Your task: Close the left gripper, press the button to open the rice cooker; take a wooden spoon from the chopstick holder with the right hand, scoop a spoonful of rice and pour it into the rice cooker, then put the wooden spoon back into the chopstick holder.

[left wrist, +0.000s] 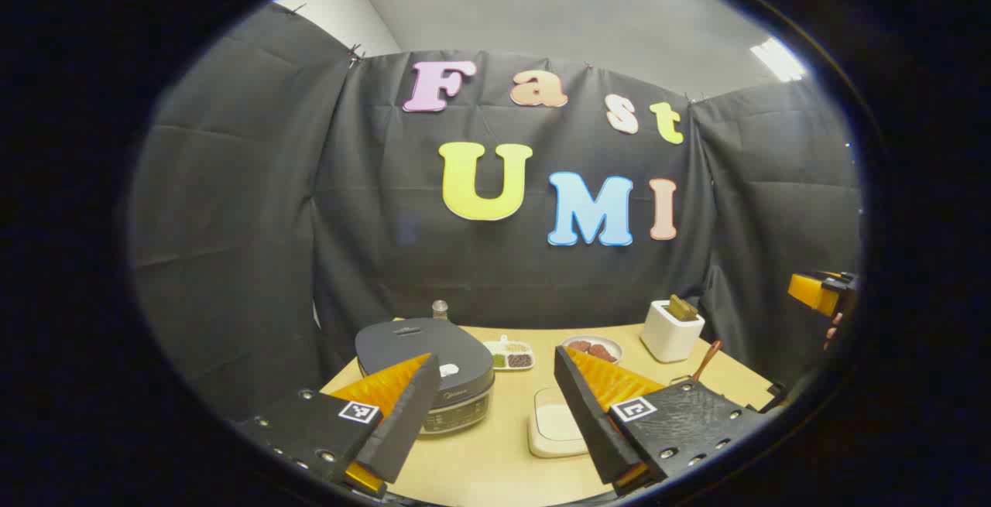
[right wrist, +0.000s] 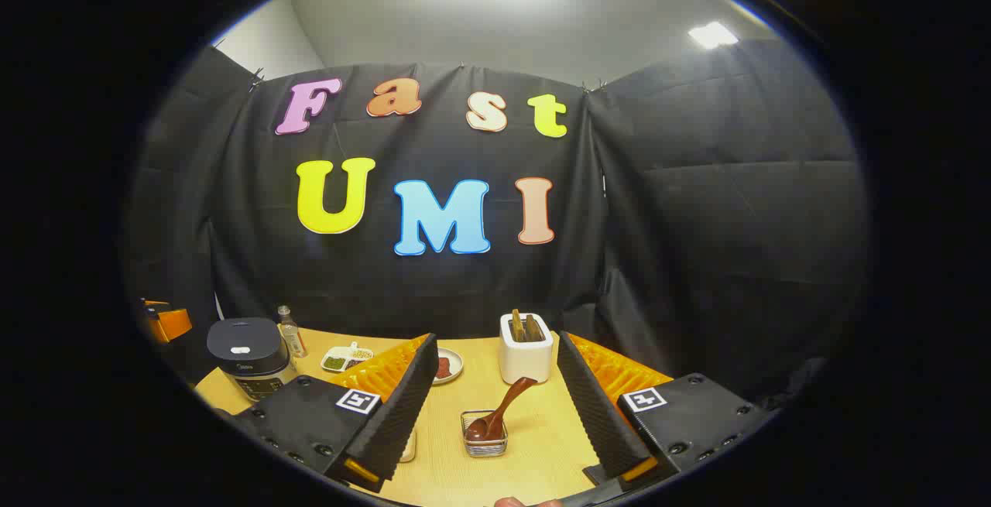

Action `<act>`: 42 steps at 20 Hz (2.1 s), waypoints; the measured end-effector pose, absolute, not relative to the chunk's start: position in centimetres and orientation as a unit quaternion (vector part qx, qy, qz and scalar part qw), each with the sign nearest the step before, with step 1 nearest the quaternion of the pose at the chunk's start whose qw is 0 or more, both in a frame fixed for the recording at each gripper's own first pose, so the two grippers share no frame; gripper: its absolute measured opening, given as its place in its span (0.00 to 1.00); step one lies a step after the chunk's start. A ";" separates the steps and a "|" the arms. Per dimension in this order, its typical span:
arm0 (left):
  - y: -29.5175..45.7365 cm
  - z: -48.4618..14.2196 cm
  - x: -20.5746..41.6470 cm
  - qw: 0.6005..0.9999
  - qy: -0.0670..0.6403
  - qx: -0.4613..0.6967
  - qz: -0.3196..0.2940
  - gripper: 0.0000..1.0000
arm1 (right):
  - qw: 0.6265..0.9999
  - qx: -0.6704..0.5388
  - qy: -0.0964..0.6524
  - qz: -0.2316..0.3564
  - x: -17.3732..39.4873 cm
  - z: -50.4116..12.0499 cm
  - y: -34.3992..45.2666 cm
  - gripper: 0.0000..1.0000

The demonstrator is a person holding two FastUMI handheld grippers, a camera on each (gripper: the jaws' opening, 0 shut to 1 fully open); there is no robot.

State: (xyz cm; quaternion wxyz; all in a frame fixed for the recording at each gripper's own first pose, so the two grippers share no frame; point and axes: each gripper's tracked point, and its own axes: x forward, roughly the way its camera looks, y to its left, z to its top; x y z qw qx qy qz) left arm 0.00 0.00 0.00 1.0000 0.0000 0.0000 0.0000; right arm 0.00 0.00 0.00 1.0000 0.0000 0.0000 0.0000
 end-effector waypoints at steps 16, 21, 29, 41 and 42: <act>-0.4 -1.6 -0.8 1.000 0.014 0.000 0.015 0.93 | 0.999 0.011 0.029 0.014 0.3 -1.6 -0.6 0.98; 0.9 -1.3 -0.5 1.000 0.013 -0.007 0.027 0.92 | 0.999 0.012 0.038 0.024 1.6 -1.5 0.1 0.98; 4.5 -1.4 -0.1 0.997 0.040 -0.014 0.069 0.49 | 0.998 -0.002 0.042 0.056 4.4 -0.4 3.1 0.98; 7.4 -1.9 8.5 0.985 0.127 -0.067 0.096 0.01 | 0.997 -0.018 0.040 0.061 11.9 -1.5 -0.1 0.98; 7.5 -2.0 9.5 0.984 0.133 -0.074 0.095 0.01 | 0.997 -0.015 0.038 0.059 12.3 -1.5 -0.7 0.98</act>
